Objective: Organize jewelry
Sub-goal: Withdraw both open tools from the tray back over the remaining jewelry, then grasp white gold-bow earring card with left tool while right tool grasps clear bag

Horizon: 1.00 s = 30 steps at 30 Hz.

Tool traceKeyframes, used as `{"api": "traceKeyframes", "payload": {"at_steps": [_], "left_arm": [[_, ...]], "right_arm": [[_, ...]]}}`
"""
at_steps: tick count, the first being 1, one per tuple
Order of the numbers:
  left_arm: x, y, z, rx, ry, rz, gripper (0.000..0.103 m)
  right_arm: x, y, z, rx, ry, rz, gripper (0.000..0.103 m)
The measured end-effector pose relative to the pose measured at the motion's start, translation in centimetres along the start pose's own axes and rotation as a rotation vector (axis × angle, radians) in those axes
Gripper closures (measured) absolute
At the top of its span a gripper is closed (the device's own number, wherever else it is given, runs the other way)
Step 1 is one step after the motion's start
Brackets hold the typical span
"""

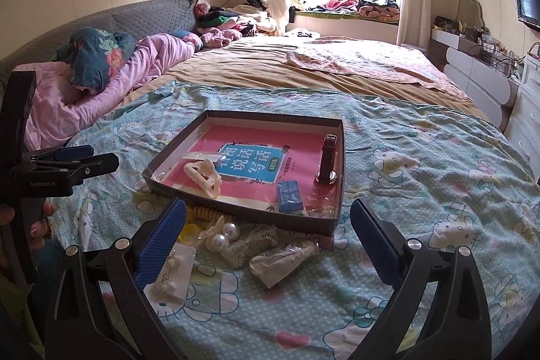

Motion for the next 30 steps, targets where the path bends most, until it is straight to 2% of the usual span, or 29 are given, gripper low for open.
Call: {"api": "traceKeyframes", "payload": {"at_steps": [22, 30], "left_arm": [[-4.4, -2.6, 3.2, -0.038, -0.084, -0.128, 0.009], [-6.2, -4.6, 4.3, -0.091, -0.095, -0.195, 0.009]], "right_arm": [[-4.4, -1.5, 1.1, -0.029, 0.018, -0.126, 0.006], [-5.6, -2.7, 1.9, -0.039, 0.016, -0.159, 0.006]]}}
Point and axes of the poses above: each gripper's, at about its wrist camera, not at the fingertips, and y roughly against the way its jaws point, z to its right, x to its top, the point moved 2 cm from there along -y, roughly the way its jaws point, and after that the axes turned 8 degrees about -x, right-handed, at the moved point
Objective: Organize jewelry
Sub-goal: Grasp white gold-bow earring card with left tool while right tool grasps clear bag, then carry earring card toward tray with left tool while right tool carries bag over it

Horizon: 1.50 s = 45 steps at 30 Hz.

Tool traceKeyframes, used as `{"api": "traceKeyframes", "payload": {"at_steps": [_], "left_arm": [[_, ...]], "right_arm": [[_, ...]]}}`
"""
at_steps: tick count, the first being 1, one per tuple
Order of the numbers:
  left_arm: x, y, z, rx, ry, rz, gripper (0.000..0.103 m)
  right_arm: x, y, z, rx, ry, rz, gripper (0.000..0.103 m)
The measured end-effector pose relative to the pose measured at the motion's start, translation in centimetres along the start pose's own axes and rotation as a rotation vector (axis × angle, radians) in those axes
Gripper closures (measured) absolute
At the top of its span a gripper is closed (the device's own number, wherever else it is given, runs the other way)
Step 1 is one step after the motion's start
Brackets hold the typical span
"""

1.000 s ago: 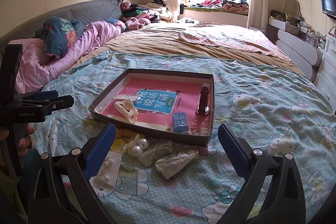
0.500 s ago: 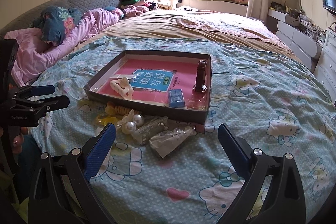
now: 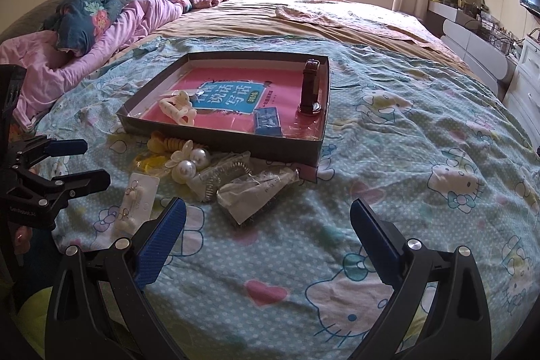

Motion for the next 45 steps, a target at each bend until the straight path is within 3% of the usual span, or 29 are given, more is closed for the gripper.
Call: {"api": "traceKeyframes", "payload": {"at_steps": [6, 14, 19, 24, 31, 35, 39, 41, 45], "left_arm": [[-0.8, -1.7, 0.8, -0.046, -0.012, -0.043, 0.010], [-1.2, -3.6, 1.7, -0.082, -0.022, -0.090, 0.030], [-1.5, -4.6, 2.3, -0.065, -0.050, -0.103, 0.059], [-1.4, -4.3, 1.7, -0.084, -0.032, -0.088, 0.071], [-1.1, -3.5, 0.8, -0.104, 0.003, -0.072, 0.073], [-0.8, -2.9, 0.6, -0.101, -0.001, -0.052, 0.073], [-0.6, -2.5, 0.3, -0.103, 0.006, -0.040, 0.073], [-0.5, -2.4, 0.2, -0.106, 0.013, -0.036, 0.073], [-0.2, -2.2, 0.0, -0.109, 0.020, -0.025, 0.073]], "right_arm": [[-0.4, -1.5, 0.8, -0.013, -0.008, -0.024, 0.006], [-0.5, -2.8, 2.1, -0.026, -0.031, -0.037, 0.006], [-0.3, -3.6, 2.0, -0.018, -0.029, -0.043, 0.006], [0.2, -4.6, 1.2, 0.008, -0.008, -0.046, 0.006], [0.7, -6.5, -1.3, 0.037, 0.103, -0.069, 0.005], [0.9, -7.8, -2.5, -0.003, 0.177, -0.076, 0.005], [0.7, -8.7, -2.5, 0.013, 0.189, -0.085, 0.007], [0.6, -8.6, -2.3, 0.077, 0.180, -0.096, 0.026], [0.4, -7.7, -2.5, 0.075, 0.195, -0.079, 0.034]]}}
Point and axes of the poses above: each gripper's, at about its wrist camera, not at the fingertips, and y roughly against the way its jaws point, z to its right, x to its top, the point moved 2 cm from there along -y, roughly the way its jaws point, and after that the axes turned 8 degrees about -x, right-handed, at the moved point
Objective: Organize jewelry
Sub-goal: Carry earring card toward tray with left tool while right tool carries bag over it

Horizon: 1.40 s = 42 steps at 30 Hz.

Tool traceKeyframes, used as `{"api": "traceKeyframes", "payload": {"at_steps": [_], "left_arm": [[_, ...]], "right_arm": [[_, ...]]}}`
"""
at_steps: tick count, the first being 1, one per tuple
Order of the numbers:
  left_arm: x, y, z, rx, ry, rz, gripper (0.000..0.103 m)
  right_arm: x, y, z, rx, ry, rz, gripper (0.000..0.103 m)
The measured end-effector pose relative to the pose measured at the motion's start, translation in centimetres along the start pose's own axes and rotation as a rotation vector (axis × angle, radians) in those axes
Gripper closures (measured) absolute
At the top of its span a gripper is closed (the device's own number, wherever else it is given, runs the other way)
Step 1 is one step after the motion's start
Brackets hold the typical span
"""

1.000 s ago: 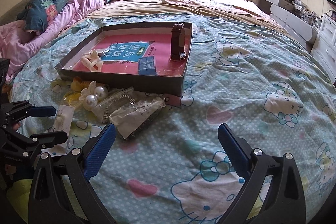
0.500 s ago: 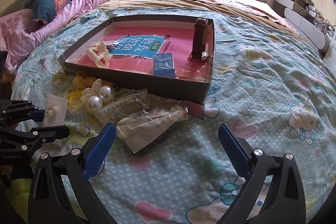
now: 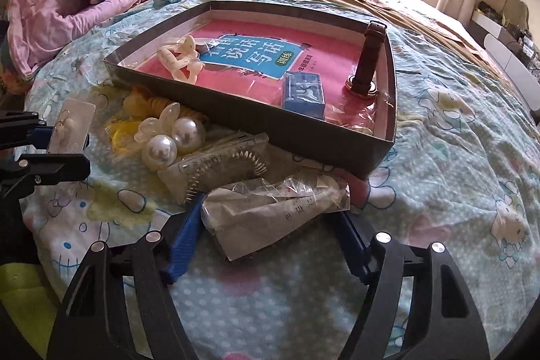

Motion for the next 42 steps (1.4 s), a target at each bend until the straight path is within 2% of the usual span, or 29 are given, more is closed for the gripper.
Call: {"api": "traceKeyframes", "payload": {"at_steps": [9, 18, 30, 42], "left_arm": [[0.4, 1.2, -0.6, 0.008, 0.013, 0.035, 0.073], [1.4, 3.0, -2.2, 0.032, 0.048, 0.090, 0.073], [3.7, 5.1, -5.7, 0.082, 0.115, 0.170, 0.073], [6.4, 5.1, -7.7, 0.108, 0.145, 0.197, 0.073]], "right_arm": [[-0.5, 3.3, 0.6, 0.021, -0.069, 0.050, 0.034], [0.9, 5.8, 0.2, 0.057, -0.086, 0.113, 0.034], [4.0, 6.0, -1.4, 0.096, -0.079, 0.167, 0.034], [6.1, 5.3, -0.5, 0.073, -0.098, 0.187, 0.034]]}}
Point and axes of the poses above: each gripper's, at about its wrist camera, not at the fingertips, and y roughly against the way its jaws point, z to its right, x to its top, the point moved 2 cm from there along -y, roughly the way its jaws point, and after that the axes turned 8 degrees about -x, right-handed, at the moved point
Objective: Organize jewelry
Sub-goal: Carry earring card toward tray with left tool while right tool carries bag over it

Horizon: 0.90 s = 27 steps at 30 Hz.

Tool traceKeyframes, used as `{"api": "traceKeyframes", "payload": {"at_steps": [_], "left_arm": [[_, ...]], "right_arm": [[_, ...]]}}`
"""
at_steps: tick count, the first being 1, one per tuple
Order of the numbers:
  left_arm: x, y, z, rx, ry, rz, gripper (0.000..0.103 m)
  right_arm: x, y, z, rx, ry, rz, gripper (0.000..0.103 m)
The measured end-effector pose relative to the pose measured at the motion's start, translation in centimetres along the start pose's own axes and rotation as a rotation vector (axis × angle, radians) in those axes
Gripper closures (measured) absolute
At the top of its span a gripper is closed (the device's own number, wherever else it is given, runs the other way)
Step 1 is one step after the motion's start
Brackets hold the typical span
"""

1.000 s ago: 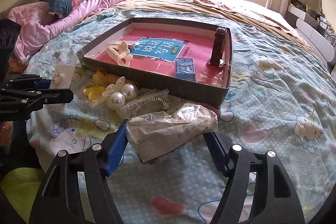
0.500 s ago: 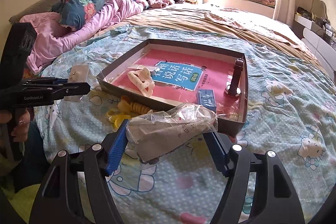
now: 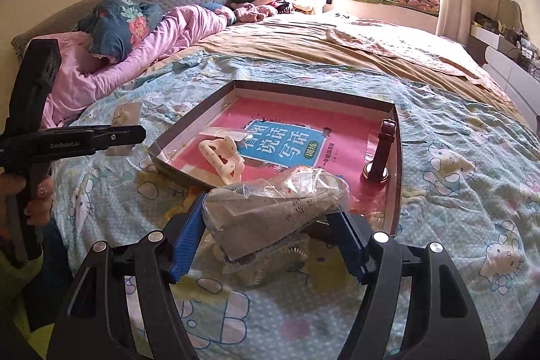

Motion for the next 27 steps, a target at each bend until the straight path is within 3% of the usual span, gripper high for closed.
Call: {"api": "traceKeyframes", "payload": {"at_steps": [14, 27], "left_arm": [[2.4, -3.6, 1.1, 0.017, -0.038, -0.026, 0.072], [3.1, -6.6, 1.7, 0.042, -0.083, -0.057, 0.072]], "right_arm": [[1.4, -1.8, 4.3, -0.079, -0.126, -0.001, 0.034], [1.6, -4.5, 7.4, -0.193, -0.126, -0.043, 0.034]]}}
Point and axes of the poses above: each gripper's, at about its wrist camera, not at the fingertips, and y roughly against the way its jaws point, z to its right, x to its top, the point moved 2 cm from there along -y, roughly the way its jaws point, and after that the axes turned 8 degrees about -x, right-handed, at the moved point
